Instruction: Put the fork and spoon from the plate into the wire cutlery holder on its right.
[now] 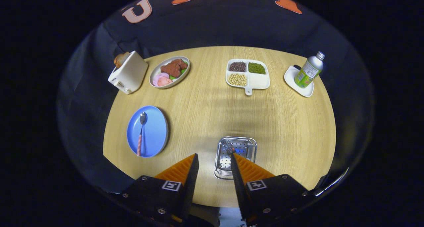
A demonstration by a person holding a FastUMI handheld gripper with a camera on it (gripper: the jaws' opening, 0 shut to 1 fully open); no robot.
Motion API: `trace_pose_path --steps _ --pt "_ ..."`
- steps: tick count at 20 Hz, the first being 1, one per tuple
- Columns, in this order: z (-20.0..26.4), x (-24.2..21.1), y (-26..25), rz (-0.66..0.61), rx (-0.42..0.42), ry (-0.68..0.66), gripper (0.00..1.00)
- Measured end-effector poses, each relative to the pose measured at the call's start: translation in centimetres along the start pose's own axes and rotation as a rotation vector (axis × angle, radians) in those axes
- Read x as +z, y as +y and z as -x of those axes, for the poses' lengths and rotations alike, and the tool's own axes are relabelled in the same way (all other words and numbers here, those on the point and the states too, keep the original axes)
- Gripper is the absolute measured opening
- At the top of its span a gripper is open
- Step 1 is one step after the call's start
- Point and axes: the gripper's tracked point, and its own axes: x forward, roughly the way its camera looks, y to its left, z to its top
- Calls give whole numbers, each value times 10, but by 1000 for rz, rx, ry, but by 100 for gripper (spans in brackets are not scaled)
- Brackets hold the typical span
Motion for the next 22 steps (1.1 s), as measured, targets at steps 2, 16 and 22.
trace_pose_path --steps 2,16,22 --pt "9 18 12 -10 9 -118 76" --pt "48 95 119 46 -39 -688 98" --pt "6 71 186 103 17 -628 98"
